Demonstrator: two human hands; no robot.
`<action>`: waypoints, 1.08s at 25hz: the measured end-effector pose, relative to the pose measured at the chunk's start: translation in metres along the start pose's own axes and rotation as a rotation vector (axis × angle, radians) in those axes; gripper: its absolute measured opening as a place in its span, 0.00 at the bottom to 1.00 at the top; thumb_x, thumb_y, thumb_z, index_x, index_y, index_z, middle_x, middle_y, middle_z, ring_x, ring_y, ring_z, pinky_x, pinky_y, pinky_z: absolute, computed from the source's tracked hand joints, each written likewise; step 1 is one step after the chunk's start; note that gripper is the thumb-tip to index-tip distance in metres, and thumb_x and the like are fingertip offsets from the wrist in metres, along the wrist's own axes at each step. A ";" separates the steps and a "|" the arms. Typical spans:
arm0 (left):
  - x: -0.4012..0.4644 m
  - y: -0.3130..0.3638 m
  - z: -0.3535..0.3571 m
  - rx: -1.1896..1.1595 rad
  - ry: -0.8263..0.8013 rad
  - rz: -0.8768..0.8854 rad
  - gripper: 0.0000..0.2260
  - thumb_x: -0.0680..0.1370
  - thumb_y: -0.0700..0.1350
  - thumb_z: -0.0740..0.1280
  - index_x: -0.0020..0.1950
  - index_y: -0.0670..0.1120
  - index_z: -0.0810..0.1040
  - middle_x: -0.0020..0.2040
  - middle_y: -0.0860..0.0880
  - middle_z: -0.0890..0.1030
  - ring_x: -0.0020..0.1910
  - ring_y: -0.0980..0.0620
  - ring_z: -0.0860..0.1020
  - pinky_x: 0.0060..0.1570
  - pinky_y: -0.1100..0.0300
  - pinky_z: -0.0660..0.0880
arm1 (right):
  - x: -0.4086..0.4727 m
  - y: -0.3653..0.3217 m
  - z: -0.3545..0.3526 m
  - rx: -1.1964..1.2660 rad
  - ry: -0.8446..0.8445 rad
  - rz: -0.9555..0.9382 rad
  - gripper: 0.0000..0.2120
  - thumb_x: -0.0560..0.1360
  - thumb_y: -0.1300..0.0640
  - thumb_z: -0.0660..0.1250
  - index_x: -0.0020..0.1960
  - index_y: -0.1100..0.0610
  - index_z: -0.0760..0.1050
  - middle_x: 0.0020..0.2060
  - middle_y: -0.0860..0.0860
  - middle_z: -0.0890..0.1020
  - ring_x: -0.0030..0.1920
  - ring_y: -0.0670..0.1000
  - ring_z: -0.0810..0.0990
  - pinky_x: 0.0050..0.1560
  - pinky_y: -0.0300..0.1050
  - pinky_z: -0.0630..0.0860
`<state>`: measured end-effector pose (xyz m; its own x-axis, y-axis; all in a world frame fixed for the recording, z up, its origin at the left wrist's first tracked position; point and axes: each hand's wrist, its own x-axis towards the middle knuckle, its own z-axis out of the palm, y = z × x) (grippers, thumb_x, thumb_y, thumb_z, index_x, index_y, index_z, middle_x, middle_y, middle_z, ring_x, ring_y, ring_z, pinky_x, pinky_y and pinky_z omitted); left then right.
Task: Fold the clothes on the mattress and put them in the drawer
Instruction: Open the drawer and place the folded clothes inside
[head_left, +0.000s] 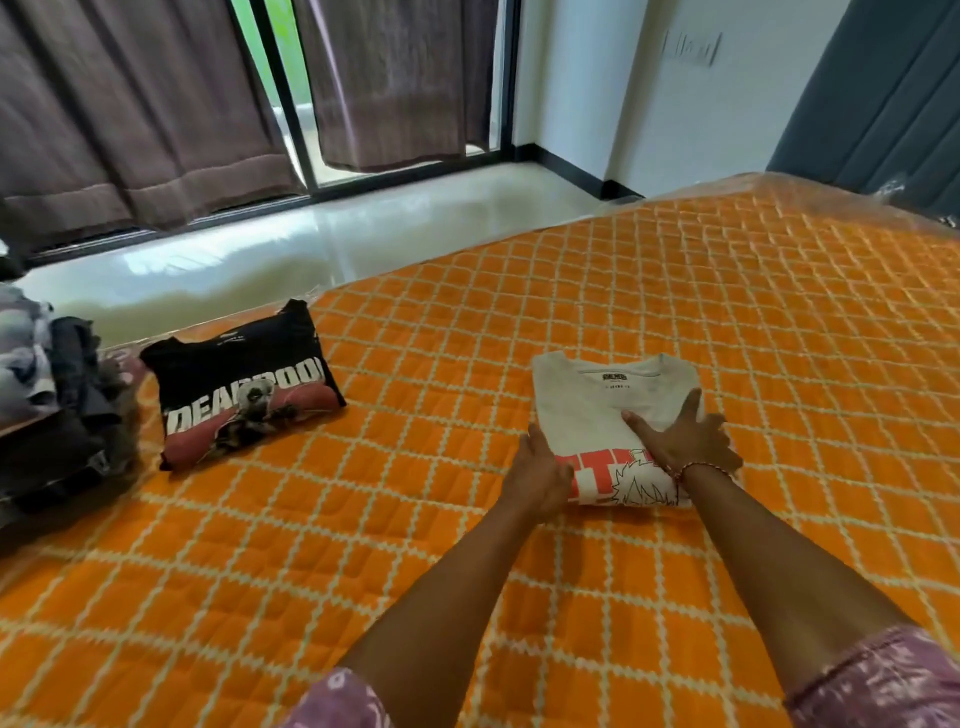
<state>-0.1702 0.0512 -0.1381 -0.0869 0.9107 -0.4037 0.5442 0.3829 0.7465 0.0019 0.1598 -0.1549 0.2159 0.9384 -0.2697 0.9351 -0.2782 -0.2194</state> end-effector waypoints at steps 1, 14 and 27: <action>0.010 0.002 0.003 -0.204 -0.029 -0.055 0.32 0.82 0.46 0.56 0.77 0.40 0.39 0.77 0.38 0.51 0.75 0.39 0.55 0.73 0.49 0.59 | 0.000 -0.001 0.004 0.021 -0.002 0.022 0.53 0.66 0.24 0.57 0.78 0.52 0.42 0.74 0.65 0.55 0.72 0.66 0.58 0.66 0.66 0.61; 0.000 -0.041 -0.091 -1.088 0.009 -0.361 0.16 0.76 0.51 0.69 0.58 0.42 0.78 0.46 0.43 0.82 0.45 0.45 0.82 0.43 0.53 0.79 | -0.029 -0.090 -0.010 1.120 -0.531 -0.136 0.19 0.78 0.61 0.63 0.68 0.55 0.66 0.51 0.59 0.79 0.44 0.60 0.80 0.35 0.53 0.82; -0.012 -0.188 -0.358 -0.994 1.036 -0.414 0.20 0.77 0.36 0.65 0.68 0.44 0.70 0.64 0.45 0.75 0.61 0.43 0.75 0.61 0.54 0.71 | -0.092 -0.433 0.051 0.853 -0.796 -0.579 0.15 0.73 0.73 0.59 0.56 0.63 0.74 0.48 0.61 0.79 0.40 0.57 0.80 0.38 0.49 0.81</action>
<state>-0.5701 0.0237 -0.0844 -0.8592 0.2534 -0.4445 -0.4052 0.1932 0.8936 -0.4373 0.1838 -0.0833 -0.6563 0.6686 -0.3497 0.3003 -0.1938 -0.9340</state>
